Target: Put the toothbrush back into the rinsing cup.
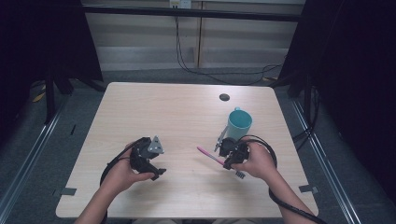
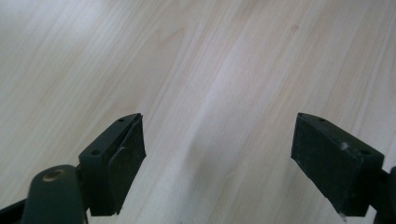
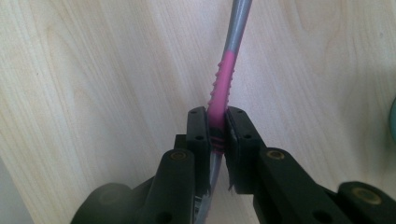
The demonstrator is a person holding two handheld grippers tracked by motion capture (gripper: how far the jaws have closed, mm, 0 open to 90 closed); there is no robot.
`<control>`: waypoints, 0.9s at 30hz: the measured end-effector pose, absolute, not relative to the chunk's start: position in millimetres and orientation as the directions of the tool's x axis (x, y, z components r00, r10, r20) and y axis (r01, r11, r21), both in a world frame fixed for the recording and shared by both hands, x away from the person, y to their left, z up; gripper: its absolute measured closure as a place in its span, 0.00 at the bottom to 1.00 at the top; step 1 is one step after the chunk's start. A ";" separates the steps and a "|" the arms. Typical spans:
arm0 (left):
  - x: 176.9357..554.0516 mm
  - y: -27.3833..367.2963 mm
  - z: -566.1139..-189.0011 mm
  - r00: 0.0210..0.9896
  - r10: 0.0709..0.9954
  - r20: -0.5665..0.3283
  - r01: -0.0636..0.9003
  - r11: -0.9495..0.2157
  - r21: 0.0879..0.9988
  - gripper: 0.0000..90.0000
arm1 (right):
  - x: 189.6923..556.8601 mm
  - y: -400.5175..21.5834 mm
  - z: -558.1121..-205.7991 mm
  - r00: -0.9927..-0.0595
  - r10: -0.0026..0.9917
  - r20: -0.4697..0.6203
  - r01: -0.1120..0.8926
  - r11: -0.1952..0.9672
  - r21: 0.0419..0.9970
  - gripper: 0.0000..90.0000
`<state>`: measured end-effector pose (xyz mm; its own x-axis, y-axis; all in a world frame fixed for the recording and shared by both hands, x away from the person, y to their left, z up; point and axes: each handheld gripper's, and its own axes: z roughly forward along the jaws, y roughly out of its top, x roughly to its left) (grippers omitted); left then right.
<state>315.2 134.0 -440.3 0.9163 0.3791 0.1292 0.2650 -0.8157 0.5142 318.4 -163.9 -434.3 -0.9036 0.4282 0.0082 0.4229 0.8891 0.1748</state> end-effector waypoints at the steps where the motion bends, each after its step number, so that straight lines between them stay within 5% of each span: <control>1: 315.4 131.1 -438.6 0.919 0.374 0.126 0.262 -0.816 0.516 0.20 | 318.5 -163.5 -434.2 -0.905 0.426 0.008 0.420 0.890 0.179 0.90; 27: 323.7 84.0 -414.1 0.954 0.254 0.163 0.150 -0.868 0.473 0.36 | 319.7 -144.6 -427.8 -0.933 0.360 0.010 0.355 0.917 0.183 0.90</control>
<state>323.7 84.0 -414.1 0.9535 0.2537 0.1626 0.1504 -0.8682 0.4728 319.7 -144.6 -427.8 -0.9331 0.3595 0.0101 0.3552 0.9166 0.1834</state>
